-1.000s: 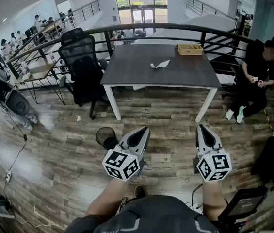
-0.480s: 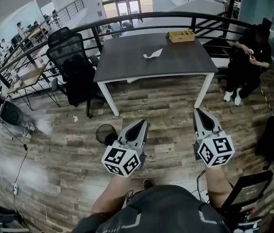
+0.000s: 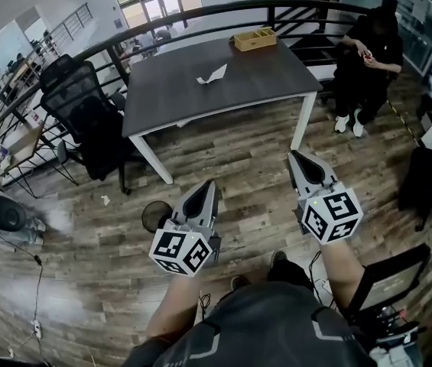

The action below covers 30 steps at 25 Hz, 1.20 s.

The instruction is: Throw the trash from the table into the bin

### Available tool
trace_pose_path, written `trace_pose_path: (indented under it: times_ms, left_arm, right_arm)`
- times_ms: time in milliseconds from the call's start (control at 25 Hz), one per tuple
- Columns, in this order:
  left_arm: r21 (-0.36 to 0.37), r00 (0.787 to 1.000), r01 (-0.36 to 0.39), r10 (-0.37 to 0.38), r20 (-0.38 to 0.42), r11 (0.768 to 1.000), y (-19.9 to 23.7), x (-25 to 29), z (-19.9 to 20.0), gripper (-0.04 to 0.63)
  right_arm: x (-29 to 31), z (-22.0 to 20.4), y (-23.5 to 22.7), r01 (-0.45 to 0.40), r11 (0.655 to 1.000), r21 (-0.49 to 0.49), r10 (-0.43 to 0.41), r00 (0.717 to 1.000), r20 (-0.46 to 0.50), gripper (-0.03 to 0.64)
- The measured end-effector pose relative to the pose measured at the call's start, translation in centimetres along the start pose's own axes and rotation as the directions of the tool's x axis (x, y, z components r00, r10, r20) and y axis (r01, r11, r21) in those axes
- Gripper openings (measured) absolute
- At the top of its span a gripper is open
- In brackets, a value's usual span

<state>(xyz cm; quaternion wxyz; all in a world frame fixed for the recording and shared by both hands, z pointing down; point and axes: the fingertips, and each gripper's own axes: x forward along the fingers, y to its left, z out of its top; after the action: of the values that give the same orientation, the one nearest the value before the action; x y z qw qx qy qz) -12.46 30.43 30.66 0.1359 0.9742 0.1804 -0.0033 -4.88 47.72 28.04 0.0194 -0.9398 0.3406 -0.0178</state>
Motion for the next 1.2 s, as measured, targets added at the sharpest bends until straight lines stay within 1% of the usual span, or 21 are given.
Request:
trace_pose_path:
  times_ms: [200,320,440,600,800,960,1040,1200]
  left_arm:
    - [0.004,1.000,-0.020,0.020,-0.010,1.000,1.3,3.8,-0.2,0.008]
    - [0.011,0.999,-0.032,0.033,-0.013,0.999,2.0,7.5,-0.3,0.008]
    - [0.019,0.999,-0.033,0.033,-0.008,0.999,2.4,11.5,0.0,0.008]
    - [0.036,0.999,-0.045,0.045,0.009,0.998,3.0,14.7,0.3,0.008]
    - [0.016,0.998,-0.056,0.056,0.023,0.998,3.9,21.9,1.4,0.008]
    - [0.016,0.996,-0.081,0.080,0.035,0.997,4.9,25.9,2.3,0.008]
    - [0.014,0.994,-0.104,0.103,0.041,0.995,5.7,27.2,2.4,0.008]
    - [0.014,0.990,-0.141,0.140,0.028,0.990,7.9,29.4,2.3,0.008]
  right_arm:
    - [2.7,-0.2,-2.9,0.000,1.000,0.010,0.000,1.000,0.000,0.008]
    - [5.1,-0.1,-5.9,-0.010,1.000,0.016,0.010,1.000,0.007,0.008]
    - [7.5,0.2,-9.0,-0.020,1.000,0.021,0.020,1.000,0.015,0.008]
    - [9.5,0.0,-11.2,-0.040,0.999,0.011,0.039,0.999,0.022,0.009]
    - [13.8,-0.4,-16.9,-0.069,0.998,0.009,0.069,0.998,0.006,0.008]
    - [16.8,-1.3,-20.6,-0.087,0.996,0.008,0.087,0.996,-0.015,0.009]
    - [18.2,-1.0,-21.5,-0.103,0.995,0.005,0.103,0.995,-0.007,0.009]
    - [21.4,0.4,-21.1,-0.167,0.985,-0.033,0.168,0.986,0.019,0.009]
